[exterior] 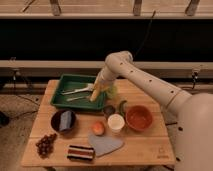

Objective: Place banana in red bowl

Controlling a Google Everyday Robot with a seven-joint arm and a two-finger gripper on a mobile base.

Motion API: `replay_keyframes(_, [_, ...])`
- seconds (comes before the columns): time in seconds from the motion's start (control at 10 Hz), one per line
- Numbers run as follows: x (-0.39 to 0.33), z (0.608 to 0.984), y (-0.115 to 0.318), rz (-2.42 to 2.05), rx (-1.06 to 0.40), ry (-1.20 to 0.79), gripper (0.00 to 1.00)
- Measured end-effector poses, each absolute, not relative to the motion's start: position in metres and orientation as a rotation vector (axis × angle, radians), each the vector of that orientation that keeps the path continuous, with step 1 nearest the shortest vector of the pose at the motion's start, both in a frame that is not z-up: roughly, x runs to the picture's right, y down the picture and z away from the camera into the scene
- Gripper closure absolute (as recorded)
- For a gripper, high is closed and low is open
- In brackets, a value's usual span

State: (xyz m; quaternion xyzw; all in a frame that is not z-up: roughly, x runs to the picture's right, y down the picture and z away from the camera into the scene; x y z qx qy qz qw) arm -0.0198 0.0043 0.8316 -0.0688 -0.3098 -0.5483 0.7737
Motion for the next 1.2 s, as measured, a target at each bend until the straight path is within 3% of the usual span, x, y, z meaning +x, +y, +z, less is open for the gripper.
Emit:
replay_keyframes(0.6, [0.071,0.785,0.055,-1.076,-0.243,-0.573,0.90])
replay_keyframes(1.2, [0.147,0.785,0.088,-0.945,-0.358,-0.477,0.88])
